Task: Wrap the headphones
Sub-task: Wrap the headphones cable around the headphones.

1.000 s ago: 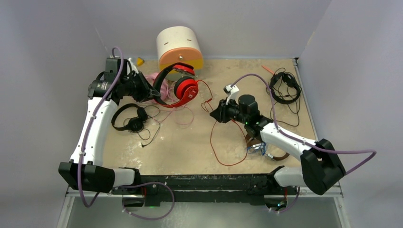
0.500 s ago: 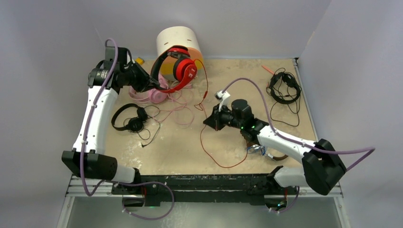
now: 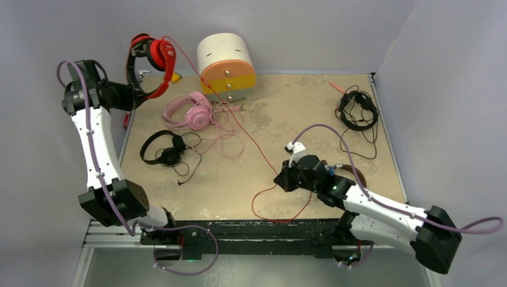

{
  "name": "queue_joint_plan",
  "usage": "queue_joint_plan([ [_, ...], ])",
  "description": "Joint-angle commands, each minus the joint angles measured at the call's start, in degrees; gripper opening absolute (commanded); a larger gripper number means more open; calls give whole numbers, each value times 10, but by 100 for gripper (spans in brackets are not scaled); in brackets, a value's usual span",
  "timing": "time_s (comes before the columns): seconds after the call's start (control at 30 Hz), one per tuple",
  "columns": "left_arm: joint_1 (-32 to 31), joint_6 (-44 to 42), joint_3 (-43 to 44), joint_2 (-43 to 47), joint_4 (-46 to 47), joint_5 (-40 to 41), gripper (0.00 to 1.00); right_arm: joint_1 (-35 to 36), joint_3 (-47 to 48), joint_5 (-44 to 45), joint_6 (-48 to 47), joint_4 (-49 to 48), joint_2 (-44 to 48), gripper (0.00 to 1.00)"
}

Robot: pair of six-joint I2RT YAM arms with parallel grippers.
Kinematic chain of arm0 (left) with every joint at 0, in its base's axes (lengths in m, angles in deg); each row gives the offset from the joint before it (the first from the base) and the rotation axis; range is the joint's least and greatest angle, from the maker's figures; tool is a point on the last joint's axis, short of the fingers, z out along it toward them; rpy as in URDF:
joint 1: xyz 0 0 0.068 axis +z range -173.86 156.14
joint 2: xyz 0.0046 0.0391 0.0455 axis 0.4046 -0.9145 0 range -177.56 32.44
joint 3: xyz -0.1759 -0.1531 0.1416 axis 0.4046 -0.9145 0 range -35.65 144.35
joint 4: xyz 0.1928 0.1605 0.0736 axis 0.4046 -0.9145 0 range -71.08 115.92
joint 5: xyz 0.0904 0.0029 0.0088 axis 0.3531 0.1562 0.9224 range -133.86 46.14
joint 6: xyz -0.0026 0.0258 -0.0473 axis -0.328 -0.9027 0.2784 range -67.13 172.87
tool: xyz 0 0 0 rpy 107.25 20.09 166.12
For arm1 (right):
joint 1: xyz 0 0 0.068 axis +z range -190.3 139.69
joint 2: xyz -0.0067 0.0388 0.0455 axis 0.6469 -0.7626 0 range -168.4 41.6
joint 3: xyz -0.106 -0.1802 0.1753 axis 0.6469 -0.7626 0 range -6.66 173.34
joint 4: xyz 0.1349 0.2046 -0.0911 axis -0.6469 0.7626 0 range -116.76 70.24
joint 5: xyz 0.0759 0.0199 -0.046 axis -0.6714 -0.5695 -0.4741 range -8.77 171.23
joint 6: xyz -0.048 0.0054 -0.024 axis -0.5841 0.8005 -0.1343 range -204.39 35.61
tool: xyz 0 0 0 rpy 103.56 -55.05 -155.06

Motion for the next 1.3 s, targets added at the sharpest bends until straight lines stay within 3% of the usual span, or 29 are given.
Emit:
queue_joint_plan([
  [0.0, 33, 37, -2, 46, 15, 17, 0, -2, 5, 212, 100, 134, 79, 0],
  [0.1, 33, 29, -25, 59, 25, 38, 0, -2, 9, 227, 100, 142, 107, 0],
  [0.2, 28, 3, -41, 69, 53, 20, 0, -1, 25, 167, 36, 92, 98, 0],
  [0.33, -7, -9, -56, 90, 71, 25, 0, 0, 80, 44, -10, 82, 20, 0],
  [0.53, -101, -20, -83, 101, 90, 13, 0, 12, 149, 9, -33, 91, -83, 1],
  [0.57, -117, -21, -88, 102, 90, 11, 0, 12, 158, 10, -36, 93, -91, 8],
  [0.73, -145, -40, -119, 127, 87, 8, 0, 13, 175, 67, -37, 83, -62, 63],
  [0.87, -152, -57, -140, 156, 87, -4, 0, 12, 186, 89, -73, 46, -28, 83],
  [1.0, -159, -84, -134, 168, 67, -19, 0, 11, 225, 120, -107, 16, -36, 91],
  [1.27, -174, -106, -122, 196, 45, -28, 0, -6, 258, 129, -180, -128, -88, 91],
])
